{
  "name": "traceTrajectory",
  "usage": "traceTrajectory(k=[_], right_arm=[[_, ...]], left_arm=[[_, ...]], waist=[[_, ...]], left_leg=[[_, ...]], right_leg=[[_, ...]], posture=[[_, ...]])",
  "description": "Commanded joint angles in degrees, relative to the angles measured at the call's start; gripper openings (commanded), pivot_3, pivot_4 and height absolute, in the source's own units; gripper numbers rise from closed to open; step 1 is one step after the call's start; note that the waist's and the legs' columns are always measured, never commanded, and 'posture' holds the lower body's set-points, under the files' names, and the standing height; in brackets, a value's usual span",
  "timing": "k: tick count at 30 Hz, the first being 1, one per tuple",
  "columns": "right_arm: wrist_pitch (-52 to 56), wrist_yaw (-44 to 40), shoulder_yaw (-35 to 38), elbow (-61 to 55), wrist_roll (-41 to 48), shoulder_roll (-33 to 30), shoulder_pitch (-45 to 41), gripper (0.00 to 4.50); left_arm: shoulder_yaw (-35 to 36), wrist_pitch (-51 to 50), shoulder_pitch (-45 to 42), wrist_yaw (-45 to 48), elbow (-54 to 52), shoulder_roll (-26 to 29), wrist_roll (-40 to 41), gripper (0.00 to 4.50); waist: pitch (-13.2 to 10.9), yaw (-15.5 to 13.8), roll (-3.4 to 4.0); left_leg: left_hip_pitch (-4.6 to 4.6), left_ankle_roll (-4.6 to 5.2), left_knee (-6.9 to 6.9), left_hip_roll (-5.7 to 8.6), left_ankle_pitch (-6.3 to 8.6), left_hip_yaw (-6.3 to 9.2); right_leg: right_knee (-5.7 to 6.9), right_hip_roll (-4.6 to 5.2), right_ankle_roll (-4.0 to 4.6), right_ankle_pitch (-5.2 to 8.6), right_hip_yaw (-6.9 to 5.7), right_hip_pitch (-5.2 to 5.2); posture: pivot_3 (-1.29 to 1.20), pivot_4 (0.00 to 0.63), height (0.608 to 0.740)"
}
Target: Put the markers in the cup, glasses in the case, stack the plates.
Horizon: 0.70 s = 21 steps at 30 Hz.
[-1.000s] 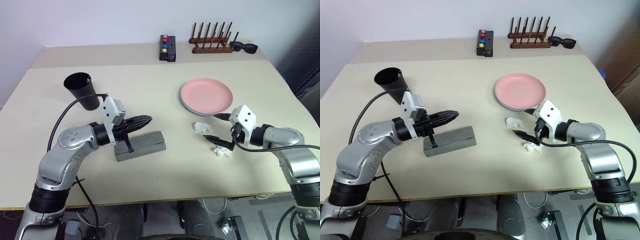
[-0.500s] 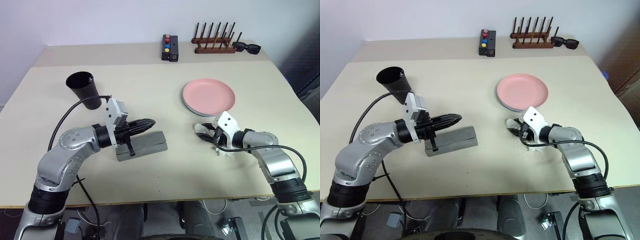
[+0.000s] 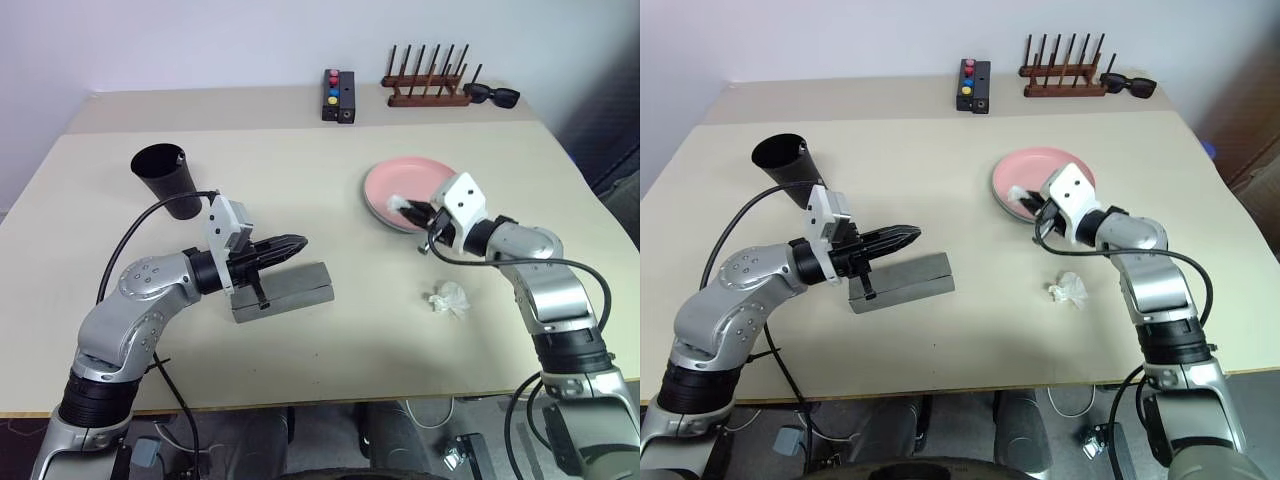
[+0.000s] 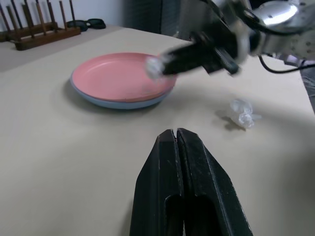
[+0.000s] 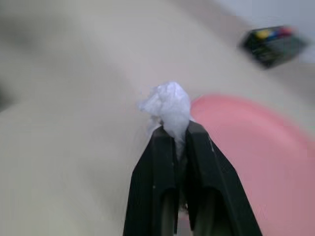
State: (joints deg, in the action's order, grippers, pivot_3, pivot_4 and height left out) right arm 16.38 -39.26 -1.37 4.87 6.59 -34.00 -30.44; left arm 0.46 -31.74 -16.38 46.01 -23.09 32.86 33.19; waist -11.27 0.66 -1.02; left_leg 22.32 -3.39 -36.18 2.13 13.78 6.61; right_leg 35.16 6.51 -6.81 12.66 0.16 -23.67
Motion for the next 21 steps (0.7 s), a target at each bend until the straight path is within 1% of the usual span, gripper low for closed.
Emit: traceTrajectory(k=[1,2,4,8,11,14,15,18,21], right_arm=[[-1.6,1.0,-0.2,6.0,-2.2,0.0,-3.0,0.04],[-2.2,1.1,-0.4,7.5,-2.6,0.1,-3.6,0.71],[-3.8,1.4,-0.3,10.2,-3.2,0.3,-4.6,1.36],[-6.4,1.7,0.7,11.2,-3.8,-0.4,-4.2,3.29],[-7.0,0.4,2.8,8.7,-2.3,-2.2,-1.8,3.29],[-6.7,-4.0,6.9,3.8,2.7,-4.8,2.5,3.29],[-6.1,-6.1,8.6,2.1,5.0,-5.8,4.3,3.29],[1.1,-14.6,13.8,-5.8,13.6,-11.0,13.6,3.29],[5.0,-19.6,15.3,-12.1,17.3,-14.9,22.5,4.14]], left_arm=[[0.7,2.4,0.7,0.2,-0.6,-0.4,-0.5,0.00],[0.7,2.8,1.0,0.2,-0.5,-0.5,-0.6,0.00],[0.8,3.7,1.8,0.3,-0.3,-0.6,-0.9,0.00],[0.9,5.6,3.6,0.4,0.1,-0.8,-1.3,0.00],[0.9,7.3,4.9,1.0,1.1,-1.1,-1.7,0.00],[0.5,8.8,5.2,1.7,2.4,-1.4,-2.3,0.00],[0.4,9.3,5.1,2.1,3.0,-1.5,-2.6,0.00],[-0.6,10.9,4.3,3.7,5.2,-1.6,-3.6,0.00],[-1.5,10.3,2.8,5.4,5.9,-1.8,-2.7,0.00]], waist=[[0.0,0.0,0.00],[0.0,0.0,0.00],[0.0,0.1,0.01],[0.0,0.4,0.02],[0.0,0.3,0.03],[0.0,-0.3,0.03],[0.0,-0.2,0.03],[0.0,-0.7,0.04],[0.0,-0.6,0.05]], left_leg=[[0.02,0.00,0.00,0.01,0.00,0.00],[0.02,0.00,0.01,0.01,0.00,0.00],[0.02,0.00,0.03,0.01,0.00,0.00],[0.02,0.00,0.05,0.00,0.00,0.00],[0.01,0.00,0.05,0.00,0.00,-0.01],[0.04,0.00,0.04,0.00,0.00,0.01],[0.06,0.00,0.04,0.01,0.00,0.01],[0.05,0.03,0.01,0.03,0.02,0.01],[0.01,0.07,0.01,0.01,0.04,0.00]], right_leg=[[-0.01,0.00,0.00,0.00,0.00,0.00],[-0.03,0.00,0.00,0.00,0.00,0.00],[-0.05,0.01,0.00,0.00,0.00,-0.01],[-0.02,0.00,0.00,0.00,0.00,-0.04],[-0.01,0.00,-0.01,0.00,0.01,-0.05],[-0.02,0.00,-0.02,0.00,0.00,-0.04],[-0.04,0.01,-0.02,0.00,0.00,-0.03],[-0.06,0.04,-0.03,0.03,-0.01,0.03],[-0.05,0.04,-0.02,0.03,-0.01,0.04]], posture=[[0.00,0.150,0.734],[0.00,0.150,0.734],[0.00,0.150,0.734],[0.00,0.150,0.734],[0.00,0.150,0.734],[0.00,0.150,0.734],[0.00,0.150,0.734],[0.00,0.150,0.734],[0.00,0.150,0.734]])
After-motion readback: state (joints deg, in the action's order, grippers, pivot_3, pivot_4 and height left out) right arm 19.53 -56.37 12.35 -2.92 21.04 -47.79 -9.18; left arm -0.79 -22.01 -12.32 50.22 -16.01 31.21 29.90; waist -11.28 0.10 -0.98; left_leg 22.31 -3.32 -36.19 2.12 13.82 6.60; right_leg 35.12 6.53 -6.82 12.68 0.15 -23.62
